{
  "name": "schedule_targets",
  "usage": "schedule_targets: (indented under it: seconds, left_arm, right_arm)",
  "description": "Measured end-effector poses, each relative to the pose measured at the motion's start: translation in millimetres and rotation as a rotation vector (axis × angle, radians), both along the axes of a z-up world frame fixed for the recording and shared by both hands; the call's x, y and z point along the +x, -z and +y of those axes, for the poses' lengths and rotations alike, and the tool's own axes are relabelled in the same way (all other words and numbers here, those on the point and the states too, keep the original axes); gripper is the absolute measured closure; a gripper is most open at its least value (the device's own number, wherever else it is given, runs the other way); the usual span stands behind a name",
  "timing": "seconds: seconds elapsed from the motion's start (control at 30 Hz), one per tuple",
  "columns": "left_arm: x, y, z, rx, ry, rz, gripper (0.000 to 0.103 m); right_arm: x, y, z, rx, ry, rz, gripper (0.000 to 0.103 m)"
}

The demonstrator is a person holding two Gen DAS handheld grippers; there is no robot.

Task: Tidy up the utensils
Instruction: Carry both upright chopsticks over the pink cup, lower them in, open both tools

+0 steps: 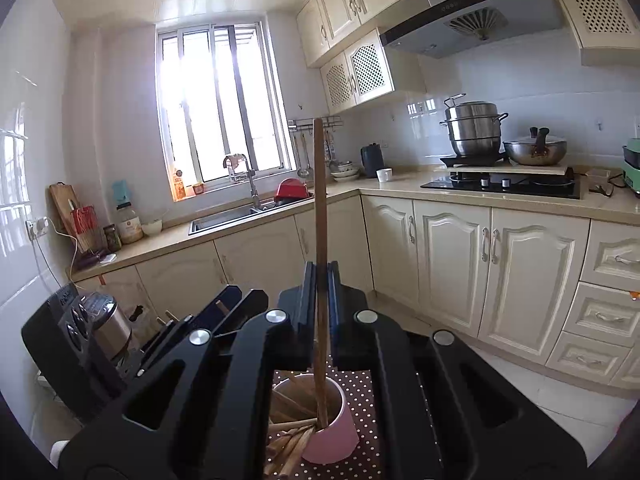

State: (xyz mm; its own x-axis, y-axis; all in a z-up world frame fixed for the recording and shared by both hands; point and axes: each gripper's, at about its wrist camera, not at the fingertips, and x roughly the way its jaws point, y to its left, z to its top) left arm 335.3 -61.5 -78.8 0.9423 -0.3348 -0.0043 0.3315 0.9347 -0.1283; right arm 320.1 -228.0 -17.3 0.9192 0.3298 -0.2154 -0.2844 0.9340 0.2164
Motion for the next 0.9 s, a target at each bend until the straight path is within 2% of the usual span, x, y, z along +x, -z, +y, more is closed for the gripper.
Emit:
schedule_targets:
  seconds: [0.3,0.5,0.9]
  left_arm:
    - [-12.5,-13.0,12.4,0.017,-0.028,0.054,0.057]
    - [-18.1,-20.0,21.2,0.039,-0.055,0.09,0.051]
    - [-43.0,-38.3,41.9,0.056,-0.082,0.113,0.046]
  right_arm:
    - [-1.2,5.8,9.2,-0.033,0.006,0.045,0.097]
    - [-3.2,4.7,10.7,-0.037,0.016,0.076,0.097]
    - [-15.3,-2.0,18.8,-0.06,0.047,0.115,0.095]
